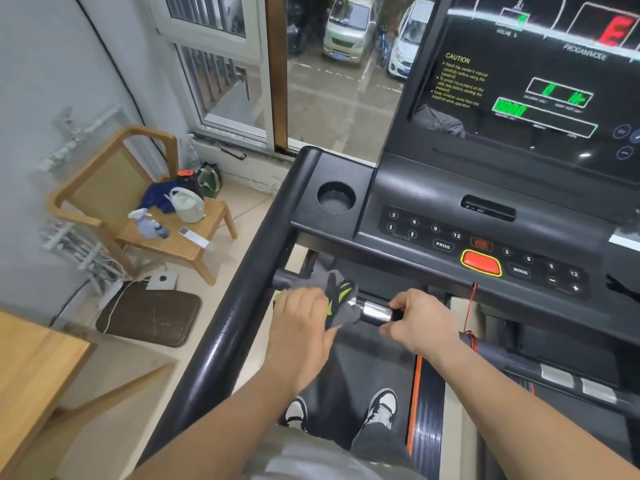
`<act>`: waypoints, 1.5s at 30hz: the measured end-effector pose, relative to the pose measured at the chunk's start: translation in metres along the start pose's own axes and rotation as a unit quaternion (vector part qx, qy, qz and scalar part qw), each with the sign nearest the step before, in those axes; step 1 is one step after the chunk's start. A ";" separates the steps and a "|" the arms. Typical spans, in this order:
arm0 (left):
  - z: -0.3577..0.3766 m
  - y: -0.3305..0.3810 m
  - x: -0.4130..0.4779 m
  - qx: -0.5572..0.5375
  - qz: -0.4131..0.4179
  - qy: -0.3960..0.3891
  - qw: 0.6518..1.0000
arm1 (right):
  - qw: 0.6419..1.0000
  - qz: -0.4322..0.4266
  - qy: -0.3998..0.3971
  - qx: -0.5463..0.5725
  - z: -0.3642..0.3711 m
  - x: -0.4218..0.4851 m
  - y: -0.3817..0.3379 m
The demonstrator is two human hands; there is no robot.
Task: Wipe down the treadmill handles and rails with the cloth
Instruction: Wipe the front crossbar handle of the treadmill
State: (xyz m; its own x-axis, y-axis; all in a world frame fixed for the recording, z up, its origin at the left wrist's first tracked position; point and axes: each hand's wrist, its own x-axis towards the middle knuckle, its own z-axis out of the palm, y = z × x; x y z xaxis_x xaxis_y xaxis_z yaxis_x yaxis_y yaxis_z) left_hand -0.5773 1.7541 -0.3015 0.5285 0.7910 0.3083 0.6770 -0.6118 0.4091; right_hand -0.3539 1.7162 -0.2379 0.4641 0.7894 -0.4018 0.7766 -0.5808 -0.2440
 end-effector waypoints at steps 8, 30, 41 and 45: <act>0.022 -0.006 -0.066 -0.423 -0.496 -0.089 0.753 | 1.000 0.006 -0.008 -0.002 0.001 0.004 -0.001; -0.059 0.056 0.062 -0.582 -0.500 0.009 0.641 | 0.997 -0.049 -0.043 0.045 -0.001 0.000 0.019; 0.053 0.120 0.027 0.067 0.033 -0.128 0.989 | 0.992 -0.069 0.047 -0.096 -0.031 -0.012 0.118; 0.059 0.123 0.031 0.101 0.053 -0.144 0.983 | 0.995 -0.012 -0.018 -0.102 -0.035 -0.012 0.153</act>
State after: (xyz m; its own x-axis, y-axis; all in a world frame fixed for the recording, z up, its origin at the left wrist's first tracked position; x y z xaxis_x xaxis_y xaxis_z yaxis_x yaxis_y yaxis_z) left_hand -0.4472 1.7030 -0.2925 0.7053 0.7053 0.0714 0.6825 -0.7028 0.2006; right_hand -0.2256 1.6248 -0.2398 0.4316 0.7932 -0.4296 0.8594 -0.5063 -0.0715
